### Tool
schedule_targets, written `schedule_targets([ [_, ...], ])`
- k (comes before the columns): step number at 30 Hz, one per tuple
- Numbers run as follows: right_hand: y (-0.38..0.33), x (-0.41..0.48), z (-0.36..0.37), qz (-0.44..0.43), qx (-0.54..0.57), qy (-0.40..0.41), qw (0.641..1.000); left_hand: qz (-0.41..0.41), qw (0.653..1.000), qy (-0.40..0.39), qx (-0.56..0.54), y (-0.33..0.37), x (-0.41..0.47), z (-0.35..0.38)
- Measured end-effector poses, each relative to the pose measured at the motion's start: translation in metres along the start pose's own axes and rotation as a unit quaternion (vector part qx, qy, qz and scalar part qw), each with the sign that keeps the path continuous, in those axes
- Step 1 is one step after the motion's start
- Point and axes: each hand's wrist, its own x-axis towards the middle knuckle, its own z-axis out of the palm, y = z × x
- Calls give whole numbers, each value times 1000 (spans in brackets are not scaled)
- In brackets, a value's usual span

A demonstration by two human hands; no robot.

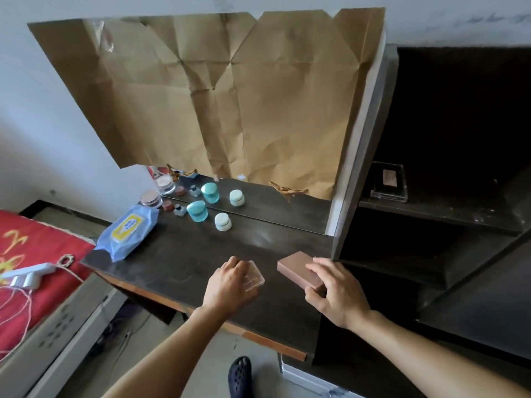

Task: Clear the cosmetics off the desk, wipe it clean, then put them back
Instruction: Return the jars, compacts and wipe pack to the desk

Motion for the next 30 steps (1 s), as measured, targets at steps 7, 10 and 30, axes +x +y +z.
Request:
schedule_targets([
  [7, -22, 94, 84, 51, -38, -48, 997, 59, 996, -52, 41, -95, 81, 18],
  [10, -32, 140, 114, 87, -61, -69, 992, 87, 992, -78, 48, -127, 130, 22],
  [30, -51, 241, 217, 297, -62, -135, 943, 251, 948, -178, 83, -187, 291, 89],
])
